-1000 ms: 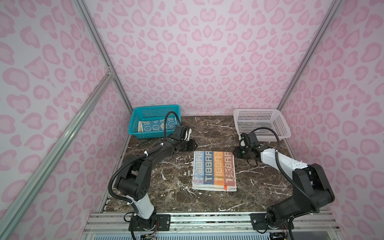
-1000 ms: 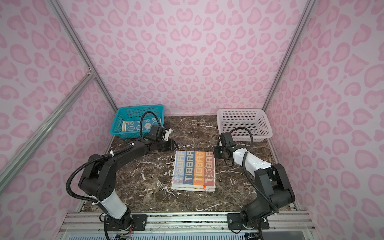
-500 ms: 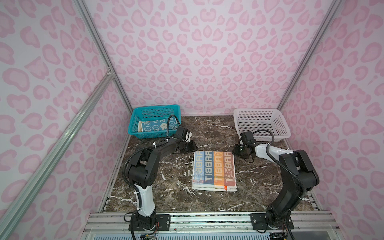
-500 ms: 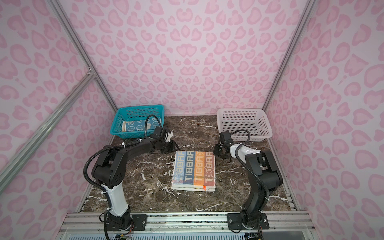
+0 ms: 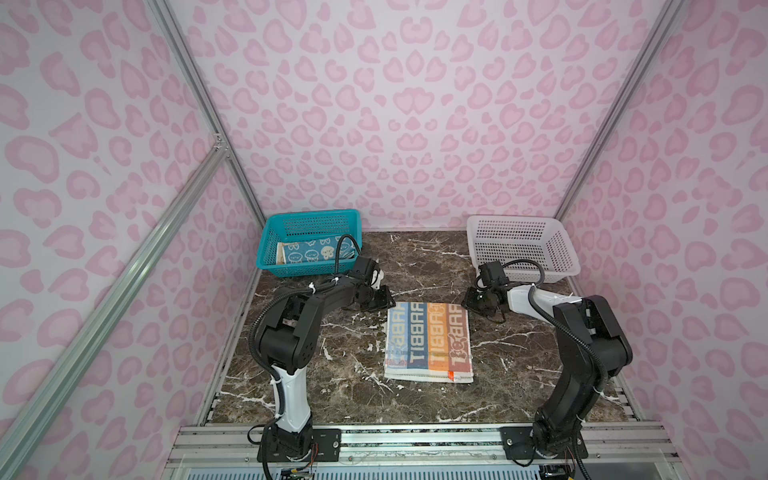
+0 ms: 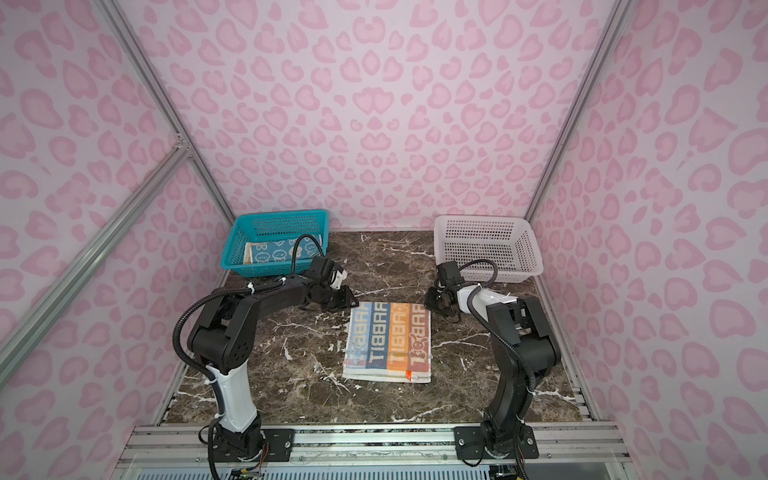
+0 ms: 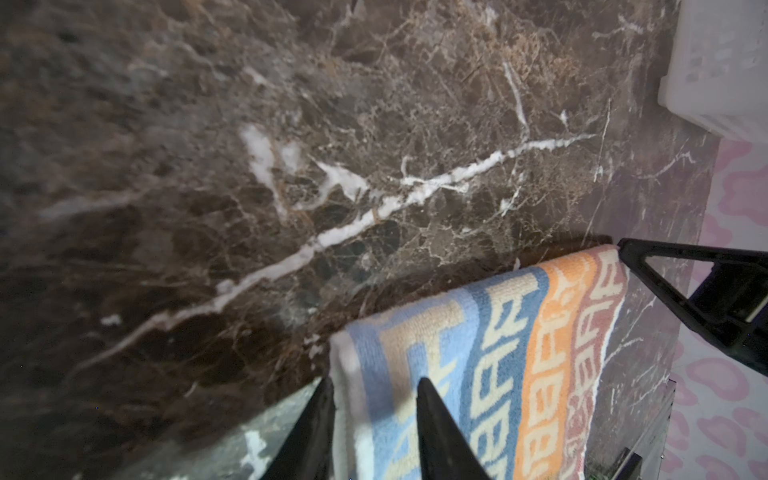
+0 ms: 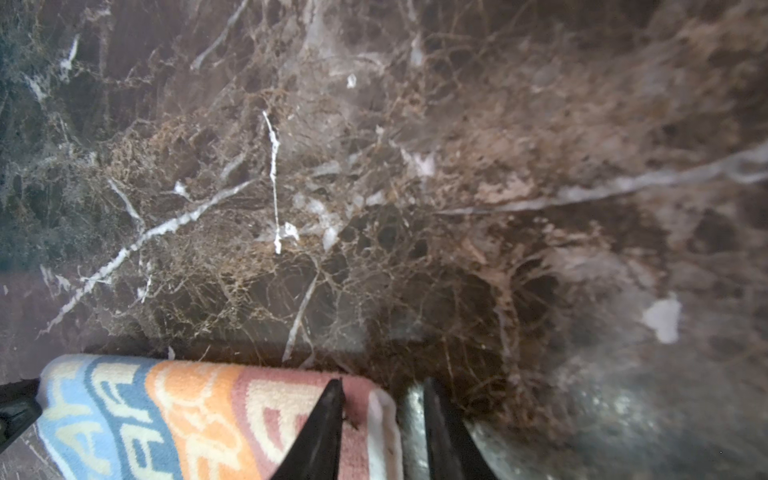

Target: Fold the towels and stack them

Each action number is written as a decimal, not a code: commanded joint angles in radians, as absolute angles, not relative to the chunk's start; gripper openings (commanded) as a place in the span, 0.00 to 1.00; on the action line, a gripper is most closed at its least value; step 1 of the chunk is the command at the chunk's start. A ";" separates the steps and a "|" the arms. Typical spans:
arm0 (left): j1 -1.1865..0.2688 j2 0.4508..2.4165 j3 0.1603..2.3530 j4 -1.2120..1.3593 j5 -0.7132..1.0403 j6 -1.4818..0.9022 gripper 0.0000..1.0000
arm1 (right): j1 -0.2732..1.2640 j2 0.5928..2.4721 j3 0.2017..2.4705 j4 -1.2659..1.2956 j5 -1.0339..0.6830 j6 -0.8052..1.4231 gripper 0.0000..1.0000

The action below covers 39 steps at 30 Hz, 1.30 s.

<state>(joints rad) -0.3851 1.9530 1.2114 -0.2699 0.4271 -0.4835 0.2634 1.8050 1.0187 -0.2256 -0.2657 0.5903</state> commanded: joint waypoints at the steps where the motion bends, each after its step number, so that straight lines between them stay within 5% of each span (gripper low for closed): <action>1: -0.384 1.978 1.214 -0.278 0.428 -0.478 0.35 | 0.277 1.821 1.025 -0.237 -0.264 0.588 0.30; 18: -0.384 2.007 1.257 -0.274 0.426 -0.473 0.03 | 0.307 1.834 1.075 -0.283 -0.212 0.553 0.04; 39: -0.384 1.828 1.197 -0.254 0.514 -0.326 0.03 | 0.324 1.698 1.053 -0.331 -0.240 0.334 0.00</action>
<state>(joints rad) -0.3843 1.8523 1.2064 -0.2611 0.4732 -0.3813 0.3183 1.7172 1.0702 -0.2947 -0.2359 0.3954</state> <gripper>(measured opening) 0.055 0.049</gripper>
